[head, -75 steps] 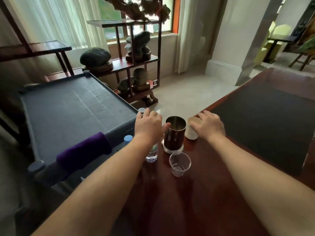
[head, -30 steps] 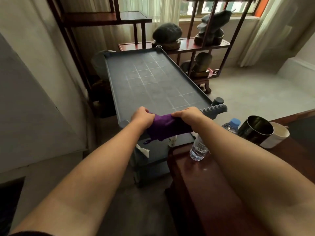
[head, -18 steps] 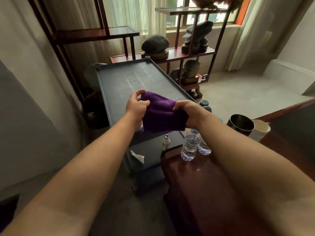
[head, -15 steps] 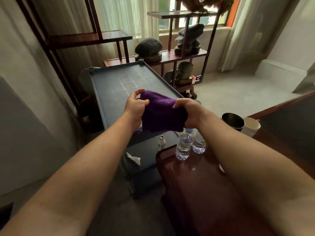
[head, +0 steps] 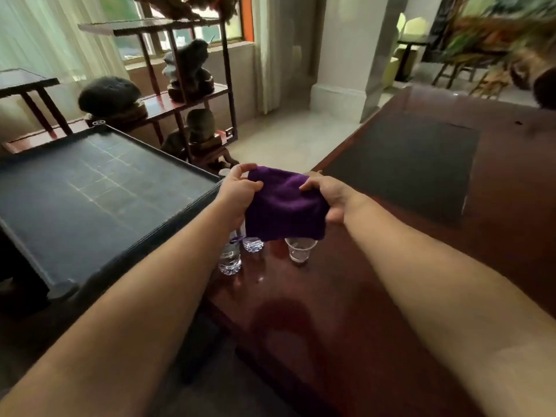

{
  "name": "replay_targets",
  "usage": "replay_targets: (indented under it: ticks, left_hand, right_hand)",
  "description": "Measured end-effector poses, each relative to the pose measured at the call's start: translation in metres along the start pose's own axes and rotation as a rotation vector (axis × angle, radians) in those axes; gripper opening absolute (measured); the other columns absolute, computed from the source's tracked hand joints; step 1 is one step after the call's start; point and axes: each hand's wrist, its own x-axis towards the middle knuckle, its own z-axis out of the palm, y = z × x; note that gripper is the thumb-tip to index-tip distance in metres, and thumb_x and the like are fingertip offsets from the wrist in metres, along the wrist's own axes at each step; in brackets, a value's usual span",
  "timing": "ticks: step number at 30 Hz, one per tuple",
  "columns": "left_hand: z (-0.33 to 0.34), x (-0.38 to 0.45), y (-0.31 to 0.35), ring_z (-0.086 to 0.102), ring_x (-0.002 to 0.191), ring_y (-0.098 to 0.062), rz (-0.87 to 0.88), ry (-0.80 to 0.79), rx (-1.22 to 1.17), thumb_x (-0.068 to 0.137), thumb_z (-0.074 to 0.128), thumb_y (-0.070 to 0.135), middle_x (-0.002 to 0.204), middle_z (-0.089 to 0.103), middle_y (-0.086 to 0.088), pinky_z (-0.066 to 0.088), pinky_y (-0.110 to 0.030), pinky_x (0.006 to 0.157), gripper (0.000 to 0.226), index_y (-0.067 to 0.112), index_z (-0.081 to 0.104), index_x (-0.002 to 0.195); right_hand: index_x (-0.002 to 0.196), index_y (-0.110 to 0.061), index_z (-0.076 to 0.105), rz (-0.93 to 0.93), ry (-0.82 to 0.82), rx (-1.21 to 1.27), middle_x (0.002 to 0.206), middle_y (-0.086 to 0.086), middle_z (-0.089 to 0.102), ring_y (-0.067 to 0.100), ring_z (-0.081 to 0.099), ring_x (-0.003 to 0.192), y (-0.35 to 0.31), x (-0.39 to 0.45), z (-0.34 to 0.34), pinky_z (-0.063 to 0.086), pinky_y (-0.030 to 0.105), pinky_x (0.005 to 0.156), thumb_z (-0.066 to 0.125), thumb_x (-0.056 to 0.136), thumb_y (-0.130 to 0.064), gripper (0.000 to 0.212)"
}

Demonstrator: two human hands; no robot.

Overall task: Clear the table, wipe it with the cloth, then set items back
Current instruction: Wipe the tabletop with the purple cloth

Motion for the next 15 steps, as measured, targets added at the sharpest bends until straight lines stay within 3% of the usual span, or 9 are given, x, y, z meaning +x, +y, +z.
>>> replay_targets:
  ticks: [4,7,9,11,15]
  left_hand:
    - [0.058,-0.006,-0.022,0.061,0.101,-0.025,-0.055,-0.161,0.084,0.091,0.052,-0.010,0.118,0.060,-0.010,0.057,-0.041,0.083,0.041,0.028,0.059,0.105]
    - [0.096,-0.021,-0.042,0.062,0.100,-0.022,-0.097,-0.287,0.154,0.093,0.055,-0.004,0.115,0.059,-0.003,0.059,-0.038,0.078,0.040,0.031,0.058,0.112]
    - [0.119,-0.034,-0.058,0.062,0.101,-0.019,-0.113,-0.370,0.209,0.094,0.056,-0.001,0.114,0.058,0.000,0.060,-0.035,0.078,0.041,0.030,0.057,0.120]
    - [0.141,-0.048,-0.076,0.062,0.096,-0.014,-0.111,-0.439,0.251,0.094,0.056,-0.002,0.110,0.059,0.001,0.057,-0.025,0.069,0.043,0.024,0.055,0.127]
    - [0.172,-0.079,-0.114,0.063,0.081,-0.009,-0.166,-0.528,0.258,0.092,0.054,-0.007,0.100,0.061,0.001,0.051,-0.016,0.050,0.042,0.019,0.056,0.124]
  right_hand:
    - [0.109,-0.017,0.063,0.014,0.196,0.056,0.110,0.015,0.070,0.035,0.065,0.100,0.021,-0.034,-0.057,0.053,0.046,0.089,0.058,0.074,-0.012,0.036]
    - [0.109,-0.017,0.064,0.041,0.376,0.101,0.105,0.014,0.071,0.033,0.067,0.092,0.043,-0.064,-0.092,0.056,0.041,0.081,0.060,0.073,-0.011,0.037]
    - [0.106,-0.015,0.064,0.060,0.479,0.113,0.103,0.013,0.072,0.032,0.066,0.089,0.062,-0.085,-0.112,0.054,0.039,0.085,0.060,0.073,-0.012,0.033]
    - [0.104,-0.015,0.065,0.088,0.552,0.133,0.101,0.012,0.072,0.031,0.065,0.089,0.084,-0.106,-0.130,0.049,0.041,0.094,0.060,0.075,-0.013,0.030]
    - [0.107,-0.012,0.066,0.147,0.646,0.195,0.098,0.014,0.073,0.032,0.067,0.089,0.128,-0.142,-0.156,0.051,0.042,0.091,0.061,0.077,-0.012,0.030]
